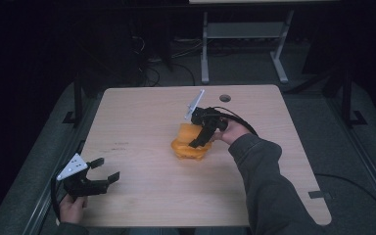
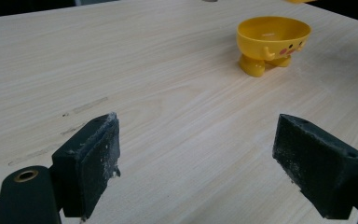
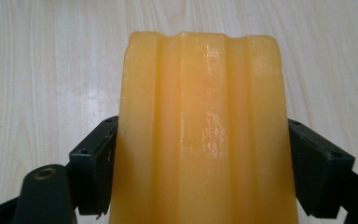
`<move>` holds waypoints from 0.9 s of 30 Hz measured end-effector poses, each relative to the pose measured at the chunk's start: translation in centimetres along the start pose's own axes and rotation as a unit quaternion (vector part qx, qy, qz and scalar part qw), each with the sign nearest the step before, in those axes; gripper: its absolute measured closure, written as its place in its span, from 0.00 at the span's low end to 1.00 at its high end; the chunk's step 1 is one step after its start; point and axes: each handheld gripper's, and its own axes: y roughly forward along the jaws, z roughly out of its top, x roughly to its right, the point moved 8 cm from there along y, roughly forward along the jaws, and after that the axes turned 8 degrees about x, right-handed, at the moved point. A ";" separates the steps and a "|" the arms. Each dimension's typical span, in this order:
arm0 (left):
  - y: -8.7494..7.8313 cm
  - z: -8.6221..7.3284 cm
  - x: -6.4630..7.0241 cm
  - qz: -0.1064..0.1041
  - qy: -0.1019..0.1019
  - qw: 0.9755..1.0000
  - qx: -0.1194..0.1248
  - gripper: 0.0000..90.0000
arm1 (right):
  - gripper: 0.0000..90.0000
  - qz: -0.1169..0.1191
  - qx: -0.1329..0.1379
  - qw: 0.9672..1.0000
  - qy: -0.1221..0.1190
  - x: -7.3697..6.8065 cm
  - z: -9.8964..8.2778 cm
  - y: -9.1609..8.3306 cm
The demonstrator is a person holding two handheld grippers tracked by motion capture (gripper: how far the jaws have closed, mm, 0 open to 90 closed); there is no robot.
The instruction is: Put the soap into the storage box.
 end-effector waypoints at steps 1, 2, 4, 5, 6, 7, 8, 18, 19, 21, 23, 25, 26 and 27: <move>0.0 0.0 0.0 0.000 -0.001 1.000 0.000 0.16 | 0.23 0.002 -0.002 1.000 0.002 0.0 -0.1 0.4; 0.0 0.0 0.0 0.000 0.000 1.000 -0.001 0.16 | 0.23 0.004 -0.003 1.000 0.003 0.0 -0.2 0.6; 0.0 0.0 0.0 0.000 -0.001 1.000 -0.001 0.16 | 0.23 0.009 -0.005 1.000 0.005 0.0 -0.4 1.0; 0.0 0.0 0.0 0.000 -0.001 1.000 0.000 0.16 | 0.23 0.010 -0.006 1.000 0.005 0.0 -0.5 1.3; 0.0 0.0 0.0 0.000 -0.001 1.000 0.000 0.16 | 0.23 0.010 -0.006 1.000 0.005 0.0 -0.5 1.3; 0.0 0.0 0.0 0.000 -0.002 1.000 0.000 0.16 | 0.23 0.011 -0.006 1.000 0.005 0.1 -0.5 1.4; 0.0 0.0 0.0 0.000 -0.001 1.000 -0.001 0.16 | 0.23 0.013 -0.003 1.000 0.007 0.1 -0.6 1.7; 0.0 -0.1 0.0 0.000 -0.001 1.000 -0.002 0.16 | 0.23 0.021 -0.005 1.000 0.006 -0.1 -0.5 2.9; 0.0 -0.1 0.0 0.001 -0.002 1.000 -0.002 0.16 | 0.23 0.022 -0.007 1.000 0.003 0.0 -0.5 3.2; 0.0 -0.1 0.0 0.000 -0.001 1.000 -0.002 0.16 | 0.23 0.024 -0.007 1.000 0.004 -0.1 -0.5 3.3; 0.0 -0.1 0.0 0.000 -0.001 1.000 -0.002 0.16 | 0.23 0.023 -0.007 1.000 0.006 -0.1 -0.5 3.4; 0.0 -0.1 0.0 0.000 -0.001 1.000 -0.001 0.16 | 0.23 0.025 -0.003 1.000 0.003 0.0 -0.4 3.6; 0.0 -0.1 0.0 0.000 -0.001 1.000 -0.001 0.16 | 0.23 0.025 -0.003 1.000 0.003 0.0 -0.4 3.6; 0.0 -0.1 -0.1 0.000 -0.001 1.000 -0.002 0.16 | 0.23 0.027 -0.004 1.000 0.000 0.0 -0.3 3.7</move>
